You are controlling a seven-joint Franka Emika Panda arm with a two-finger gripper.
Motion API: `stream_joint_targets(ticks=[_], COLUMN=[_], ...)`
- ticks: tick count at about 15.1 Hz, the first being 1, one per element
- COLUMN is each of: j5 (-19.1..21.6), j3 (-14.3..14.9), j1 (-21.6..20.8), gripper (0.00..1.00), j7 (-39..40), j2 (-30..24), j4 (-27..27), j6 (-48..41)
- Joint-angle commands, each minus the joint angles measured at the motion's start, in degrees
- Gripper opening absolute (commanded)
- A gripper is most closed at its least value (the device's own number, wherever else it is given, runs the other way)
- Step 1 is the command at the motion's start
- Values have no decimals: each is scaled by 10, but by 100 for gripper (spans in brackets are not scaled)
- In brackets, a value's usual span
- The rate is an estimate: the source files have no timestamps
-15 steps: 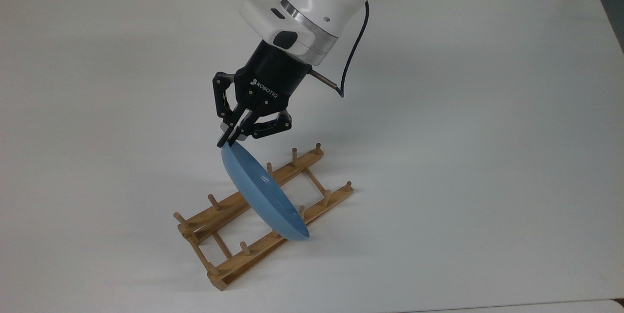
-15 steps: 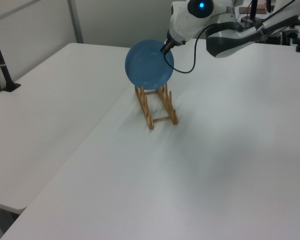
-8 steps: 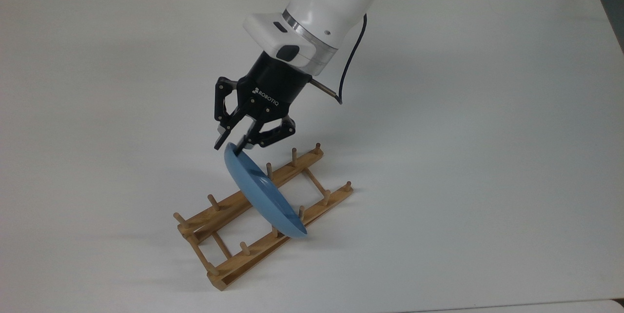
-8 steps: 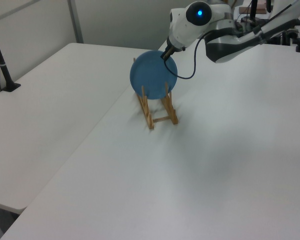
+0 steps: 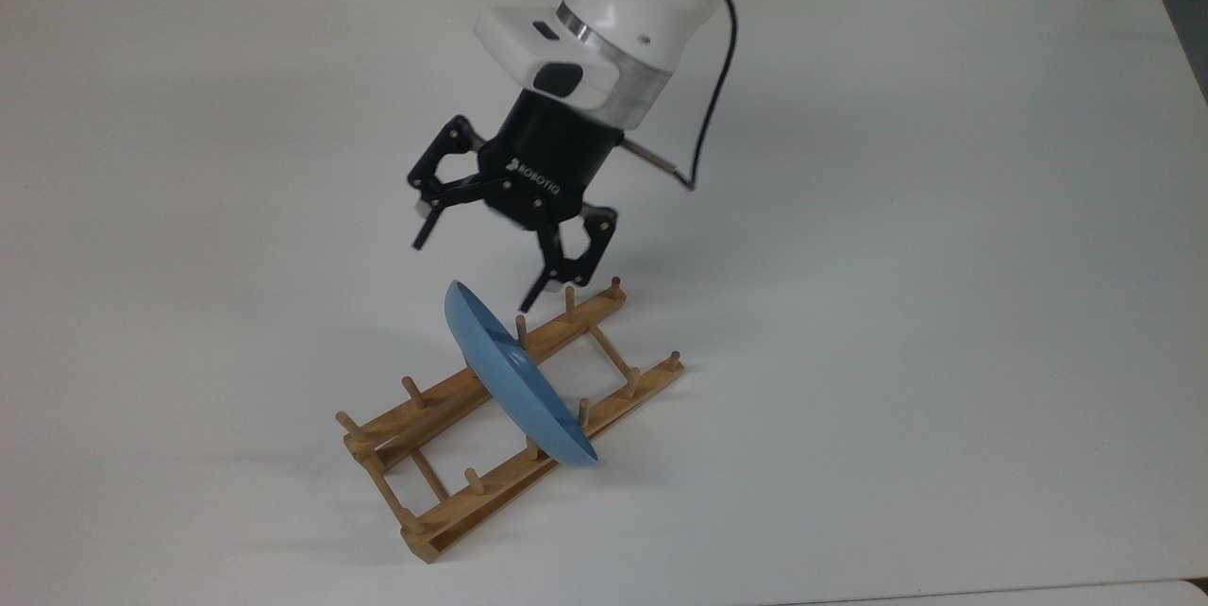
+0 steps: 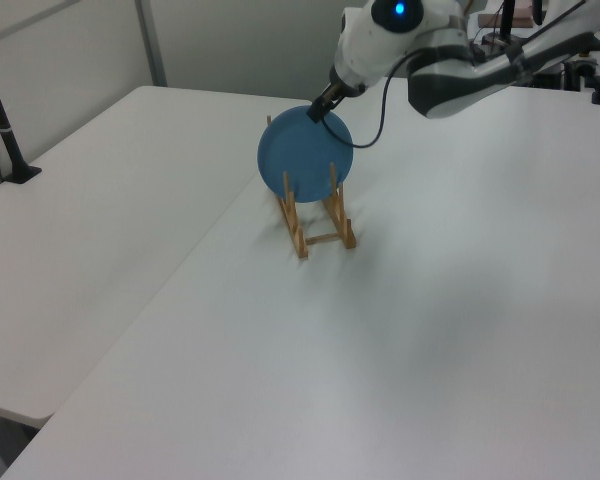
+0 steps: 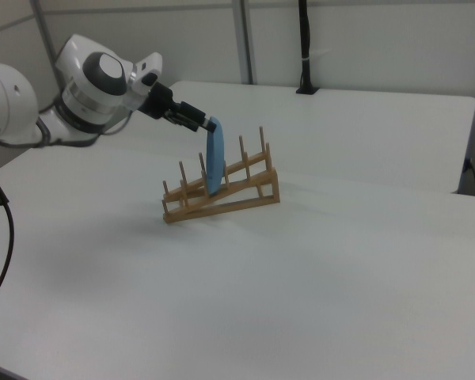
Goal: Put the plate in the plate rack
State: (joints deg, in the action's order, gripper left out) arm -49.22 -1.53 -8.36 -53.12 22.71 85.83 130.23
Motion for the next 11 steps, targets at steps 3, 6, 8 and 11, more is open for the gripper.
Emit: stream_joint_targets(ticks=[3, 6, 8, 11], j5=[260, 369, 423, 469], j3=[6, 6, 6, 6], j1=[-12, -8, 1, 18], gripper=[100, 100, 100, 100], j7=[124, 222, 291, 417], j2=[-81, -128, -173, -226], j4=[14, 23, 61, 101], j6=[-72, -159, -190, -264])
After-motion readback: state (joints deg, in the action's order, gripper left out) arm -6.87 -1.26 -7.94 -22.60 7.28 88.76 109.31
